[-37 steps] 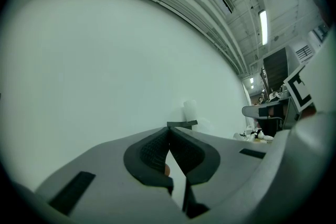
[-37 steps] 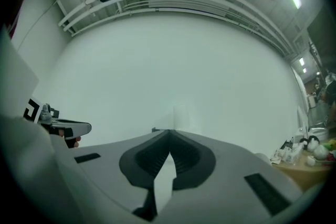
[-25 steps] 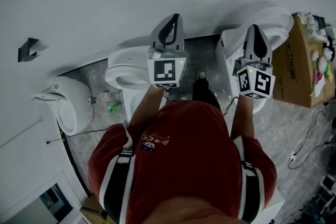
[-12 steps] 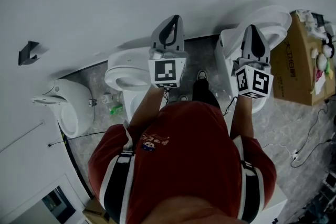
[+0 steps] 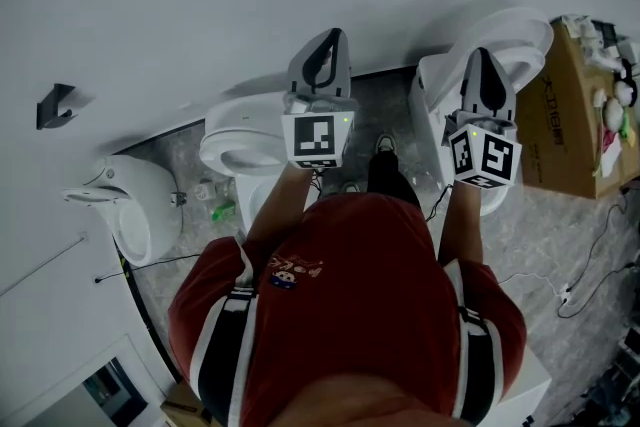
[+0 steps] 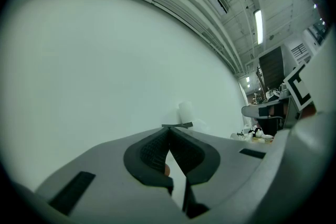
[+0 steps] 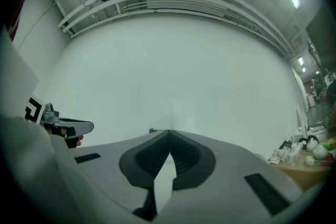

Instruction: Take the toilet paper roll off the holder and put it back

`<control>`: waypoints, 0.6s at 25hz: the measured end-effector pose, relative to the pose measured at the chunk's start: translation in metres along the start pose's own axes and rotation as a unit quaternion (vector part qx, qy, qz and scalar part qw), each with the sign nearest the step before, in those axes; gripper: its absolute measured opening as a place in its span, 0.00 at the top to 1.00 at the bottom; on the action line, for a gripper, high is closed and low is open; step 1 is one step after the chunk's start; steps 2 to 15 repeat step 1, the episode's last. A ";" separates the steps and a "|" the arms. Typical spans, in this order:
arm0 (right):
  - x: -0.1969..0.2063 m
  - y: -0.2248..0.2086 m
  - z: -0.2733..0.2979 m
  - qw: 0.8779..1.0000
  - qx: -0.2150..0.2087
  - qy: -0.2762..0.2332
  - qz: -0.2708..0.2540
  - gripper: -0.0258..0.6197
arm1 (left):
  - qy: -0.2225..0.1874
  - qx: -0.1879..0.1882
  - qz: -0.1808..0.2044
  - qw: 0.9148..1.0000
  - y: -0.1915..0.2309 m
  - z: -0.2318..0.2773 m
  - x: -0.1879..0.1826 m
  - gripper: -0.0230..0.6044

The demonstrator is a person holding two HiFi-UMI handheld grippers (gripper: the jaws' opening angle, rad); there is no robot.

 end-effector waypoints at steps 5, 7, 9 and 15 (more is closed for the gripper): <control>0.000 0.000 0.000 1.000 0.000 0.000 0.000 0.94 | 0.000 0.000 0.000 1.000 0.000 0.000 0.000 0.93; 0.000 0.000 0.000 1.000 0.000 0.000 0.000 0.94 | 0.000 0.000 0.000 1.000 0.000 0.000 0.000 0.93; 0.000 0.000 0.000 1.000 0.000 0.000 0.000 0.94 | 0.000 0.000 0.000 1.000 0.000 0.000 0.000 0.93; 0.000 0.000 0.000 1.000 0.000 0.000 0.000 0.94 | 0.000 0.000 0.000 1.000 0.000 0.000 0.000 0.93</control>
Point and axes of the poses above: the fingertips, and each gripper's own axes: z forward along the fingers, y to its left, x out of its underside, the point moved 10 cm from there along -z, backward along the fingers, and after that the axes turned 3 degrees about z, right-handed, at the moved point
